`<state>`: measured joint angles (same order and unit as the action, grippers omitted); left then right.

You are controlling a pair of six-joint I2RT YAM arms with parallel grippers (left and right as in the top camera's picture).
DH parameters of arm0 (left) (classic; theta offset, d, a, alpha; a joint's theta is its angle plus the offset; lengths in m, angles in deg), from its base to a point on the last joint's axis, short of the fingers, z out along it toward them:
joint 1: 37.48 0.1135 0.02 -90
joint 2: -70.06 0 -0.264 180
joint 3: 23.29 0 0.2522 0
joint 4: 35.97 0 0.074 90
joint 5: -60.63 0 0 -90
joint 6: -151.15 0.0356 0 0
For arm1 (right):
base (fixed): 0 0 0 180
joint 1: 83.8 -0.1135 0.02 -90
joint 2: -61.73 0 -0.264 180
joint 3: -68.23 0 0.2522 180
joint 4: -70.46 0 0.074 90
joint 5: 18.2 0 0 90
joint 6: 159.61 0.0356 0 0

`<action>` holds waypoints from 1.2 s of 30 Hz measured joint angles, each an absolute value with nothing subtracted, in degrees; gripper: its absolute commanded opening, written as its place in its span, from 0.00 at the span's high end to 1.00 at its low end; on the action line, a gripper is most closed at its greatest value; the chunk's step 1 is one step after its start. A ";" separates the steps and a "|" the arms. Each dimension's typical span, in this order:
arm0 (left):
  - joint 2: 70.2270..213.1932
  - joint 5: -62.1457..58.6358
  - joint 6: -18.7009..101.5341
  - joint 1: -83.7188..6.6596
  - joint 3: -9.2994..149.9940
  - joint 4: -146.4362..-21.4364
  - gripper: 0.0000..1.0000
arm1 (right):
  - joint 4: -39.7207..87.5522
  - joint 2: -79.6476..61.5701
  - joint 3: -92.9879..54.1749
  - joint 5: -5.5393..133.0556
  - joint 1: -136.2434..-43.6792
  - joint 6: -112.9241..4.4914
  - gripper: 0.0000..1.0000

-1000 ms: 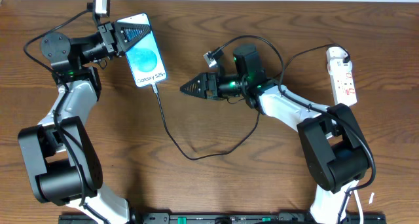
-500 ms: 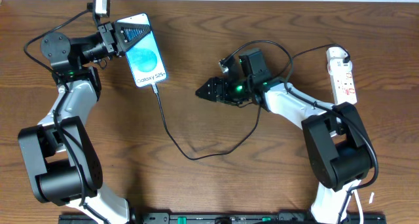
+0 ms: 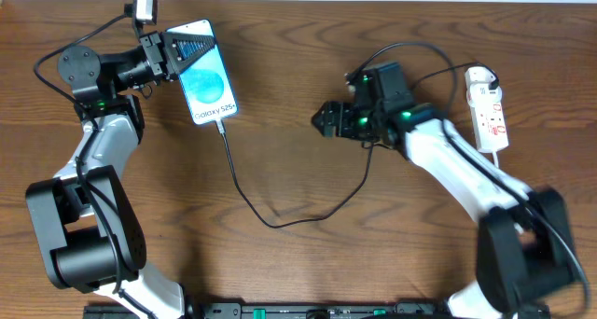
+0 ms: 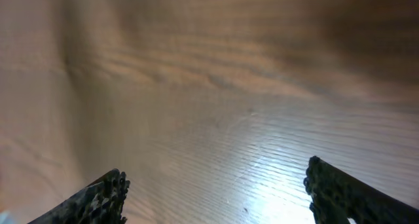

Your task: Plug charger to phone and switch on socket

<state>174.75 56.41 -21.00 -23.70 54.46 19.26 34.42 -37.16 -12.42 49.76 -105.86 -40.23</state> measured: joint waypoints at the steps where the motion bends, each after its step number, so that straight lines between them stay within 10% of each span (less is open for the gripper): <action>1: 174.75 56.54 -20.86 -23.70 54.46 19.26 0.93 | 33.52 -35.08 -12.42 51.46 -105.86 -40.42 0.14; 27: 174.75 52.71 -12.36 -25.12 42.59 18.61 0.93 | 27.69 -16.11 -12.42 65.47 -105.84 -42.09 0.10; 36: 174.53 44.08 -2.02 -25.14 41.34 -8.89 0.93 | 26.83 -16.11 -12.42 65.69 -105.84 -42.11 0.09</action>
<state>174.53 44.08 -2.02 -25.14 41.34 -8.89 26.83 -16.11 -12.42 65.69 -105.84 -42.11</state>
